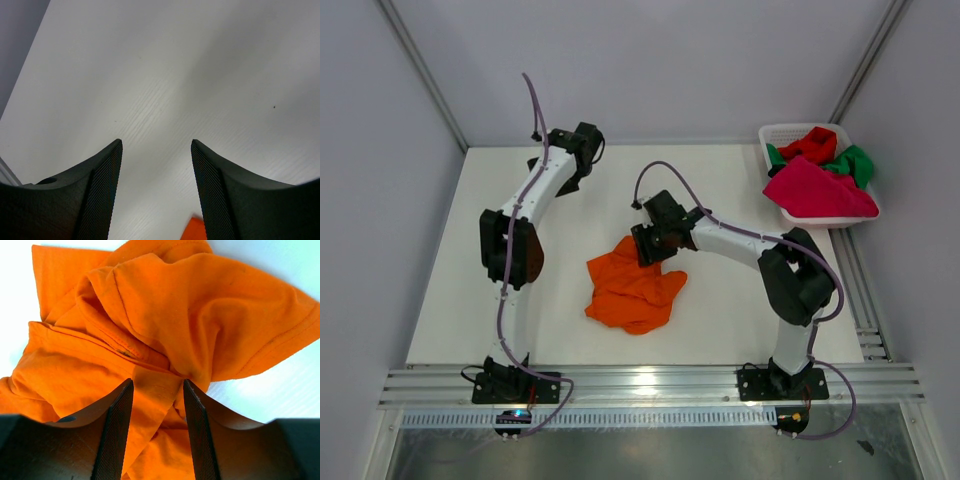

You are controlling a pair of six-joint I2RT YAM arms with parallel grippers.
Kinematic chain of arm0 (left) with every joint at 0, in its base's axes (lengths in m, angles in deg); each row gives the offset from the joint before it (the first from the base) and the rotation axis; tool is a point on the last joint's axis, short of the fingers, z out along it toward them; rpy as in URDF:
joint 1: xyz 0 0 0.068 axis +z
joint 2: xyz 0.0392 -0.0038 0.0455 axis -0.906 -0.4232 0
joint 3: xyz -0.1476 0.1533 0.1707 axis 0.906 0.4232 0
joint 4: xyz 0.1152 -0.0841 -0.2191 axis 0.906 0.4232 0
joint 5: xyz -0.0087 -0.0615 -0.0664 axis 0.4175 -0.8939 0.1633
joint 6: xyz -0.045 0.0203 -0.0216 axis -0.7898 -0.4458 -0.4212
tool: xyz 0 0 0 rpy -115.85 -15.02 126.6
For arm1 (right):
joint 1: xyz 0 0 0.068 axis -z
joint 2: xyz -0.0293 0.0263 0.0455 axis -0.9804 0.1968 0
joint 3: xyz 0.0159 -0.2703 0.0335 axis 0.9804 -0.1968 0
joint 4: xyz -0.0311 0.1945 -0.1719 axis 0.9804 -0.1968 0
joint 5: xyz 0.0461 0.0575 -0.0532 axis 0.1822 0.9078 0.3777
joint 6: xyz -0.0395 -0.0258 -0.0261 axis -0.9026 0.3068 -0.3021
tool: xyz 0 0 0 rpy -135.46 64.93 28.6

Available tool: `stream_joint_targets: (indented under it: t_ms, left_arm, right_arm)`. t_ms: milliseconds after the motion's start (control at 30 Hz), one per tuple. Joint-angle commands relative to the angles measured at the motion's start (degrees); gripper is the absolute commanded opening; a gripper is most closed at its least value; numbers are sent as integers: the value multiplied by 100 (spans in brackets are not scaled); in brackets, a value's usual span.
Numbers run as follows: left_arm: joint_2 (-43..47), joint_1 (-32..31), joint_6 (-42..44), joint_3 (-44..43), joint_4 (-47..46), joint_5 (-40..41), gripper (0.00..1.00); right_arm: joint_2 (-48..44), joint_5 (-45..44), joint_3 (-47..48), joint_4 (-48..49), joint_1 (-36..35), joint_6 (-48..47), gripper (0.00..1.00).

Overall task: Fold and stack the t-shirts
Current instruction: Flatten out the tshirt

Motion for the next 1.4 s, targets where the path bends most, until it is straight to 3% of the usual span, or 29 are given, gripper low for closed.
stream_joint_targets:
  t_ms: [0, 100, 200, 233, 267, 367, 700, 1100, 1367]
  left_arm:
    - [267, 12, 62, 20, 1402, 82, 60]
    - [258, 21, 80, 20, 1358, 56, 60]
    - [240, 21, 106, 2, 1323, 38, 59]
    - [240, 12, 115, 11, 1323, 38, 59]
    - [240, 12, 133, 2, 1297, 30, 55]
    - [240, 12, 168, 11, 1297, 65, 51]
    - [214, 21, 150, 37, 1270, -41, 51]
    - [196, 12, 168, 63, 1244, -137, 51]
    - [179, 21, 247, 81, 1147, -260, 51]
  right_arm:
    - [-48, -161, 73, 111, 13, -104, 49]
    - [-118, -196, -67, 146, 22, -86, 49]
    - [-154, -153, -147, 172, 39, -77, 40]
    - [-128, -135, -138, 155, 39, -69, 36]
    - [-119, -109, -120, 155, 39, -69, 26]
    - [-57, -65, -68, 111, 39, -69, 12]
    - [-224, -626, 432, -126, 118, -235, 5]
    - [-418, -2102, 4507, -1198, 883, -815, 3]
    - [-610, -2508, 5741, -1497, 892, -1185, 3]
